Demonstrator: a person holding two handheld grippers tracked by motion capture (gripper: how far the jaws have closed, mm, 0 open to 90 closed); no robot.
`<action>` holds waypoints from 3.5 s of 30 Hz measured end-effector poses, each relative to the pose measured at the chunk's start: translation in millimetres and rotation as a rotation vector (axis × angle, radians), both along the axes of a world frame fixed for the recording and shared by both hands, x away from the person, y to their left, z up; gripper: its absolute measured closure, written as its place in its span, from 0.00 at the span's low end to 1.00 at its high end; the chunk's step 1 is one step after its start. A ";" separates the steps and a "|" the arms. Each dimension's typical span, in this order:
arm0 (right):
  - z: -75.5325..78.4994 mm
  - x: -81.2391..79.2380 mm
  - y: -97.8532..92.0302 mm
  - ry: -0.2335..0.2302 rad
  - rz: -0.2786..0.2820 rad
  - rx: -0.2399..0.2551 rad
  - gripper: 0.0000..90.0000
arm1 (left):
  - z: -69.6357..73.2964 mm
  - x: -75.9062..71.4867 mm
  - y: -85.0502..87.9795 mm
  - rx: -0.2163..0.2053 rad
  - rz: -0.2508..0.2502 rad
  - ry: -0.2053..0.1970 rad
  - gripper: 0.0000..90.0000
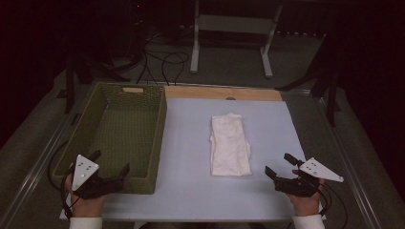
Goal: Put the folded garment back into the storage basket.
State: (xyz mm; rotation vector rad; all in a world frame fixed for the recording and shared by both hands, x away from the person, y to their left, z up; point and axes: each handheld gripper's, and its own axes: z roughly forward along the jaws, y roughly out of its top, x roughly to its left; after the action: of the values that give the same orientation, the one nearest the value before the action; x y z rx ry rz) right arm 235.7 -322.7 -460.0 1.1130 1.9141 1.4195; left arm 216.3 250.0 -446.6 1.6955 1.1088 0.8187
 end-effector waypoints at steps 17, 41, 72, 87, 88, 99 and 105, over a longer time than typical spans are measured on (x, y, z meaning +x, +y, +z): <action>-4.7 4.5 -2.5 0.003 0.015 0.024 0.09 | 0.8 0.1 -1.5 0.005 0.016 0.009 0.00; 26.5 21.3 10.9 0.088 0.033 -0.015 0.09 | 37.5 7.1 -32.1 0.017 -0.048 -0.016 0.00; 33.4 45.4 25.7 0.075 0.021 -0.023 0.09 | 55.1 42.7 -111.6 0.026 -0.182 0.001 0.00; 27.6 49.8 23.4 0.080 0.010 -0.018 0.09 | 52.2 52.8 -161.4 0.022 -0.218 0.018 0.00; 27.1 50.4 23.7 0.078 0.011 -0.018 0.09 | 51.5 53.1 -164.0 0.013 -0.221 0.018 0.00; 24.1 54.8 28.1 0.076 0.014 -0.014 0.09 | 43.1 58.8 -183.1 0.003 -0.238 0.024 0.00; 21.8 57.7 28.9 0.071 0.012 -0.009 0.09 | 34.1 64.5 -193.5 0.002 -0.262 0.041 0.00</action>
State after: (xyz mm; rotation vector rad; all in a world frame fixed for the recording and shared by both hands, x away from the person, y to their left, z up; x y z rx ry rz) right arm 293.4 -293.8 -438.2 1.1636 1.9774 1.3935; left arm 280.7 56.5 -412.5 1.8193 0.8882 0.6214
